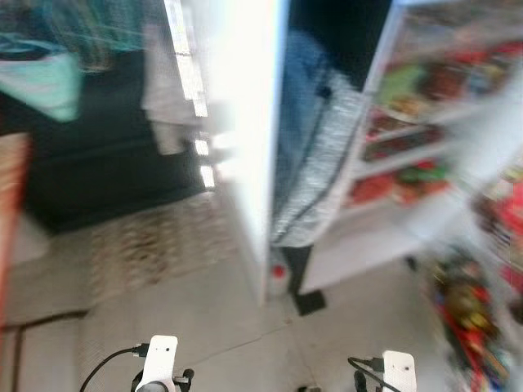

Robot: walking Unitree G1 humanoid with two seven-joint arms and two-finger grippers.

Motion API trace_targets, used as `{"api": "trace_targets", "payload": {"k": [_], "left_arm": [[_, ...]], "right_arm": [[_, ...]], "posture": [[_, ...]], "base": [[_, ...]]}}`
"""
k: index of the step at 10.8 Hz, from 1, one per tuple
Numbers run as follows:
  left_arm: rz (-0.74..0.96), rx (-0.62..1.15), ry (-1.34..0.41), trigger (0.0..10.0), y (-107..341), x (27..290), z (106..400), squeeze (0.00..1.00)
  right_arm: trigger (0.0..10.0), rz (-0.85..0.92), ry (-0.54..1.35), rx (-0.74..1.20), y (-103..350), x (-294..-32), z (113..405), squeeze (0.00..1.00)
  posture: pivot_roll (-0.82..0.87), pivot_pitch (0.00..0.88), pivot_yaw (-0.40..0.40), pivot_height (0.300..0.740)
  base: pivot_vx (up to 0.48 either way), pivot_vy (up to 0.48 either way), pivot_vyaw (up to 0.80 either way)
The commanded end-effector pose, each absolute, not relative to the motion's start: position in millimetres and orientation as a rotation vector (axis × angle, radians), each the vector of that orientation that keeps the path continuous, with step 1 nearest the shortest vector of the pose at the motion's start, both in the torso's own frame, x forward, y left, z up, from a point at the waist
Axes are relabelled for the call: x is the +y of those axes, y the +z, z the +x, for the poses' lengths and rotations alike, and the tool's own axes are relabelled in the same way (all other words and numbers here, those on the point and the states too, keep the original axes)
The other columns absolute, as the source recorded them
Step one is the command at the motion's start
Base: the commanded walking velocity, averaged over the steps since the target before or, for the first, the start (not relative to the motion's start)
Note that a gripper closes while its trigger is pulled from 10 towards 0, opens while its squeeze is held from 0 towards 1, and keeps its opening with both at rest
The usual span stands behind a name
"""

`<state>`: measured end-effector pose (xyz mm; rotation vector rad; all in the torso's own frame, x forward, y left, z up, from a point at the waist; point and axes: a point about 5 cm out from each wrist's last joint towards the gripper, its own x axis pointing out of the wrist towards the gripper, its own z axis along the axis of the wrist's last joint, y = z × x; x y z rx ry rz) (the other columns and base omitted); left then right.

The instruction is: Restocking fridge

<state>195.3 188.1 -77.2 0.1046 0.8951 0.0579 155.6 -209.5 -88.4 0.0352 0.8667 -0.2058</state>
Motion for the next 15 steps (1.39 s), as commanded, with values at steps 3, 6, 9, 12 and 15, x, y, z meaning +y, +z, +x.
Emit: {"api": "trace_targets", "payload": {"k": [3, 6, 9, 12, 15], "left_arm": [[0.098, 0.922, 0.046, 10.0, -82, 188, 187, 0.0], [0.089, 0.923, 0.047, 10.0, -82, 187, 187, 0.0], [0.091, 0.923, 0.043, 10.0, -82, 186, 187, 0.0], [0.096, 0.926, 0.037, 10.0, -83, 183, 186, 0.0], [0.097, 0.929, 0.037, 10.0, -83, 183, 186, 0.0]], "right_arm": [[10.0, 0.04, -0.217, 0.891, -91, -210, 150, 0.0], [10.0, 0.038, -0.226, 0.9, -92, -211, 148, 0.0], [10.0, 0.034, -0.231, 0.899, -92, -212, 148, 0.0], [10.0, 0.022, -0.242, 0.885, -90, -215, 151, 0.0], [10.0, -0.014, -0.267, 0.832, -83, -222, 160, 0.0]], "posture": [[-0.09, 0.15, 0.036, 0.74], [-0.09, 0.155, 0.04, 0.74], [-0.09, 0.156, 0.039, 0.74], [-0.1, 0.158, 0.039, 0.74], [-0.11, 0.156, 0.037, 0.74]], "base": [[0.0, 0.16, -0.78], [0.0, 0.0, -0.78], [0.0, 0.0, -0.78], [0.0, 0.0, -0.78], [0.0, 0.0, -0.73]]}}
